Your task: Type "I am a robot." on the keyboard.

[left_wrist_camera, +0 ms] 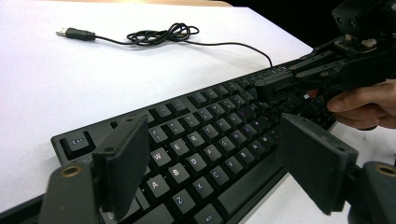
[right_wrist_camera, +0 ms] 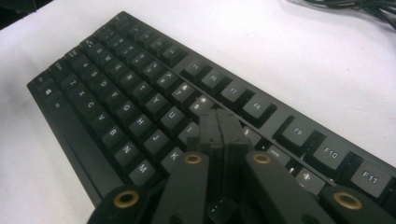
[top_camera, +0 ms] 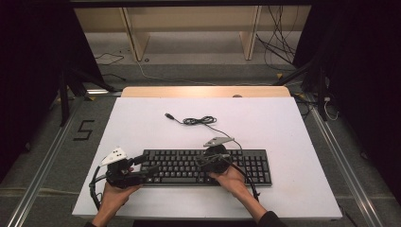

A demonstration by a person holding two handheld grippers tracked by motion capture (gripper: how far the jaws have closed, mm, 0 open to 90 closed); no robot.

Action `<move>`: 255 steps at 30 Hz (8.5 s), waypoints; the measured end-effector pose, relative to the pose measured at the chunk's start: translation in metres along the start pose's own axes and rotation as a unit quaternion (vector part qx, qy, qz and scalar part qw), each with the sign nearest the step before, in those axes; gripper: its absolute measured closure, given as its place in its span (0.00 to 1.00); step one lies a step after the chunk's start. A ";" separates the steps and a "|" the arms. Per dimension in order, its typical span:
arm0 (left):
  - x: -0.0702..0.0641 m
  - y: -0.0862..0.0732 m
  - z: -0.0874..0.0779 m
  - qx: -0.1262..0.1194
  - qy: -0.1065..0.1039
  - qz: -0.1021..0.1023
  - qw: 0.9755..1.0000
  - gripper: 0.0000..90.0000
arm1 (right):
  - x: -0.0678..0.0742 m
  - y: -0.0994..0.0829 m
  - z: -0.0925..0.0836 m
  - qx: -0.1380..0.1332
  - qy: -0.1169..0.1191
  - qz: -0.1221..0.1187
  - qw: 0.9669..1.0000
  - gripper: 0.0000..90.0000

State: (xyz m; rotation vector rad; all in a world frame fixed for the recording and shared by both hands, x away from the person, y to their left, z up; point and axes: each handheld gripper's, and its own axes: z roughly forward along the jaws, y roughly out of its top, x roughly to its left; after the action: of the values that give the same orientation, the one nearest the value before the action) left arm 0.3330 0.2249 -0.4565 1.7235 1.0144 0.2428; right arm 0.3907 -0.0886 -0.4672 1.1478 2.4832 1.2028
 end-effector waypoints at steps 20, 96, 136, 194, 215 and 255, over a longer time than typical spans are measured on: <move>0.000 0.000 0.000 0.000 0.000 0.000 1.000 0.28 | 0.003 -0.005 0.012 0.019 -0.014 -0.011 1.000 1.00; -0.010 0.018 0.092 0.161 0.008 0.072 0.984 0.99 | 0.010 -0.034 -0.067 -0.093 0.041 0.010 0.995 0.33; -0.008 0.020 0.035 0.033 -0.041 0.006 0.999 0.44 | 0.010 -0.033 -0.064 -0.093 0.038 0.007 0.995 0.34; -0.012 0.000 0.009 0.006 -0.030 0.006 1.000 0.29 | 0.009 -0.031 -0.020 -0.003 0.025 -0.020 0.999 1.00; -0.012 -0.002 0.007 0.007 -0.029 0.006 1.000 0.29 | 0.011 -0.034 -0.013 0.009 0.011 -0.028 0.999 1.00; -0.012 -0.001 0.008 0.011 -0.037 0.006 0.999 0.27 | -0.007 -0.048 -0.091 -0.115 0.022 0.020 0.993 0.42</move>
State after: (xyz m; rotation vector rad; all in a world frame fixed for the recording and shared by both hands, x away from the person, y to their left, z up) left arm 0.3298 0.2112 -0.4568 1.7459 0.9565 0.1739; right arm 0.3289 -0.1669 -0.4428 1.1248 2.2859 1.4955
